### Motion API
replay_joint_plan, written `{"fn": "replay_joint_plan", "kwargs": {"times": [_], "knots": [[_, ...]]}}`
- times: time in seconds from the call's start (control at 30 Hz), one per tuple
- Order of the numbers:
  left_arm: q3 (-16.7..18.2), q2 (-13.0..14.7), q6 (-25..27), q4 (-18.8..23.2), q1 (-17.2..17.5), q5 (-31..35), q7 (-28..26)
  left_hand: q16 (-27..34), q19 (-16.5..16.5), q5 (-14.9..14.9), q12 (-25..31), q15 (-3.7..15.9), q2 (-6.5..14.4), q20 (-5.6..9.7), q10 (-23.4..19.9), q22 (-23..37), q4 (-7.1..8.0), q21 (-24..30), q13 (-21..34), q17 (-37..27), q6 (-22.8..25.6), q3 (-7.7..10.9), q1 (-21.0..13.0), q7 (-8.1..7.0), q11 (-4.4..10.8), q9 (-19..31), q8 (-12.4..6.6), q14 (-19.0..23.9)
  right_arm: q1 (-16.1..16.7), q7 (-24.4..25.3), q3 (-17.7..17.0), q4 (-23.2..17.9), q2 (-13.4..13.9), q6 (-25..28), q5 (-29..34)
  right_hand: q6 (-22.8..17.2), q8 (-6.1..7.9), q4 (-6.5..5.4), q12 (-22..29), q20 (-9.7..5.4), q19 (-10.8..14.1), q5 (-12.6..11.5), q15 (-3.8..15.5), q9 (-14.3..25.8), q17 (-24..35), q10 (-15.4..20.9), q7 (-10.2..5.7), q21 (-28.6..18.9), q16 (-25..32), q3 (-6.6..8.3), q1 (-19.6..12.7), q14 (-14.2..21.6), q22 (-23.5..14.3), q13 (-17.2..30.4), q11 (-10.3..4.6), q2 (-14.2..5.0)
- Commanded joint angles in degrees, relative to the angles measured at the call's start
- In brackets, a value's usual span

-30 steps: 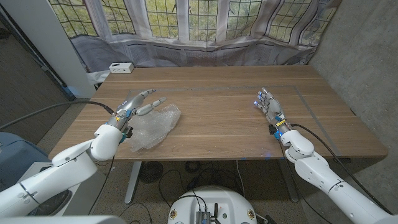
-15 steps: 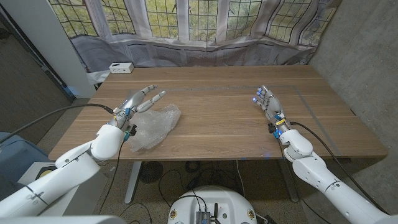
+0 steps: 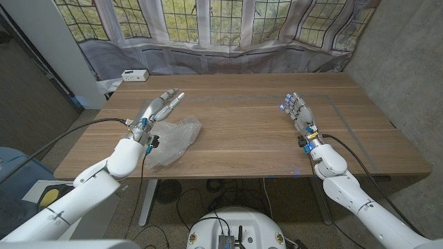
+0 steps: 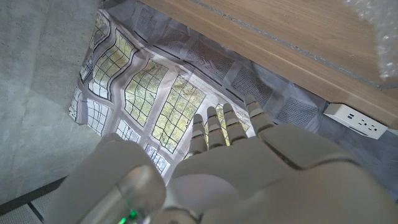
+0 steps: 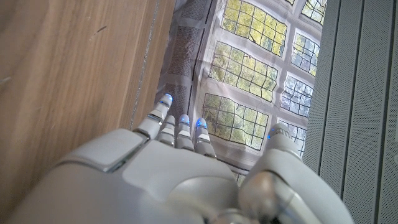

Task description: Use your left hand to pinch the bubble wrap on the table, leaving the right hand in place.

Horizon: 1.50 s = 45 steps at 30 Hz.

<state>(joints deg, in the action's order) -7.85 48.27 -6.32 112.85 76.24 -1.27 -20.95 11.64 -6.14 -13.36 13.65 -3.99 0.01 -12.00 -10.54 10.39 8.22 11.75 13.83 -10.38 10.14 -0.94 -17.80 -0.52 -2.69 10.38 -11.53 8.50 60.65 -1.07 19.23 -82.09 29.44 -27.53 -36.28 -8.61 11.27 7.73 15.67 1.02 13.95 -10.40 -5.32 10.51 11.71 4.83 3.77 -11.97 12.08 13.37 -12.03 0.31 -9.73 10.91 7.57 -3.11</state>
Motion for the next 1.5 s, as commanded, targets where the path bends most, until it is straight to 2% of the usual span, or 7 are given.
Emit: {"fn": "replay_joint_plan", "kwargs": {"times": [0.03, 0.1, 0.23, 0.33, 0.5, 0.8, 1.5], "knots": [[-2.81, -4.59, -7.32, -7.31, -5.55, -6.87, 4.88, -0.25, -0.42, -0.46, -0.35, -0.31, 0.28, -0.15, 0.47, 0.19, -0.11, 0.04, -0.03, -0.17, -0.8, -0.26, 0.34, 0.23, -0.2, 0.12, 0.52, 0.05, -0.72, -2.47, -0.13, 1.17, -0.62, -4.56, -0.37, -0.48, 0.26, -0.13, -0.27, 0.05, 0.19, 0.04, -0.34, 0.2, 0.14, -0.66, -0.87, -0.01, -0.08, -0.22, 0.2, -0.13, -0.17, -0.02, 0.09, 0.58], [-3.27, -5.45, -9.34, -8.95, -6.35, -8.24, 5.62, -0.3, -0.62, -0.54, -0.44, -0.34, 0.25, 0.29, 0.56, 0.17, -0.2, 0.09, -0.16, -0.16, -1.34, -0.36, 0.36, 0.69, -0.57, 0.1, 0.73, 0.05, -0.75, -2.64, -0.08, 0.88, -0.28, -4.46, -0.12, -0.38, 0.17, -0.2, -0.47, 0.08, -0.17, 0.04, -0.51, 0.19, 0.15, -0.9, -0.67, 0.18, -0.24, -0.27, 0.32, -0.48, -0.17, -0.05, 0.17, 0.58], [-4.0, -7.0, -12.83, -12.07, -7.94, -11.18, 7.3, -0.43, -1.36, -0.91, -0.66, -0.12, 0.14, 4.47, 0.43, 0.07, -0.56, 0.23, -0.73, -0.08, -1.8, -0.77, 0.39, 2.36, -1.49, 0.03, 0.8, 0.25, -1.03, -2.65, 0.06, 0.36, 0.03, -3.93, 0.12, 0.44, -0.26, -0.26, -0.9, -0.03, -0.37, 0.03, -0.38, 0.17, 0.15, -1.38, 0.59, 0.35, -0.44, -0.39, 0.51, -0.87, -0.18, -0.11, 0.36, 0.72], [-4.48, -7.88, -14.4, -14.03, -9.16, -13.19, 8.55, -0.52, -1.74, -1.06, -0.75, -0.22, 0.15, 6.02, 0.41, 0.03, -0.7, 0.28, -0.95, -0.06, -2.12, -0.9, 0.36, 3.16, -1.53, 0.0, 0.87, 0.24, -1.64, -3.27, 0.27, 0.92, 0.07, -3.93, 0.21, 1.5, -0.69, -0.26, -1.26, -0.37, -0.56, 0.0, -0.36, 0.15, 0.12, -1.77, 1.62, 0.48, -0.6, -0.45, 0.57, -1.16, -0.17, -0.15, 0.5, 0.81], [-5.86, -8.93, -15.9, -17.81, -11.89, -17.31, 12.23, -0.66, -1.79, -1.17, -0.97, -0.29, 0.18, 6.29, 0.78, -0.01, -0.81, 0.21, -1.12, -0.04, -2.53, -1.0, 0.32, 3.91, -1.61, -0.02, 0.98, 0.01, -2.44, -3.92, 0.58, 1.6, -0.09, -2.99, -0.45, 2.36, -0.94, -0.24, -1.63, -0.65, -1.02, -0.01, -0.35, 0.12, 0.09, -2.18, 2.25, 0.71, -0.84, -0.57, 0.65, -1.71, -0.17, -0.18, 0.53, 1.0], [-8.09, -10.96, -15.99, -22.94, -15.48, -20.99, 14.51, -1.03, -0.75, -1.3, -1.37, -0.45, 0.26, 5.98, 1.6, -0.03, -0.93, -0.27, -1.35, -0.03, -3.64, -1.15, 0.32, 3.67, -1.36, -0.06, 1.27, -1.02, -4.31, -5.99, 1.3, 3.87, -0.56, -0.62, -2.32, 3.23, -0.96, -0.48, -2.71, -0.36, -3.35, -0.03, -0.45, 0.09, 0.14, -3.96, 1.68, 1.45, -1.41, -0.99, 1.31, -3.7, -0.18, -0.22, 0.42, 1.32], [-10.47, -11.81, -15.54, -26.15, -17.02, -23.69, 15.11, -1.16, 0.76, -1.47, -1.71, -0.57, 0.41, 5.45, 2.47, -0.03, -1.06, -0.76, -1.7, -0.04, -3.8, -1.44, 0.39, 3.38, -1.13, -0.09, 0.99, -2.0, -4.62, -5.42, 1.31, 4.86, -0.78, 1.19, -2.86, 3.37, -0.81, -0.52, -2.87, -0.29, -3.68, -0.14, -0.5, 0.08, 0.1, -3.91, 1.69, 1.3, -1.24, -1.07, 1.43, -3.88, -0.19, -0.23, 0.62, 1.25]]}}
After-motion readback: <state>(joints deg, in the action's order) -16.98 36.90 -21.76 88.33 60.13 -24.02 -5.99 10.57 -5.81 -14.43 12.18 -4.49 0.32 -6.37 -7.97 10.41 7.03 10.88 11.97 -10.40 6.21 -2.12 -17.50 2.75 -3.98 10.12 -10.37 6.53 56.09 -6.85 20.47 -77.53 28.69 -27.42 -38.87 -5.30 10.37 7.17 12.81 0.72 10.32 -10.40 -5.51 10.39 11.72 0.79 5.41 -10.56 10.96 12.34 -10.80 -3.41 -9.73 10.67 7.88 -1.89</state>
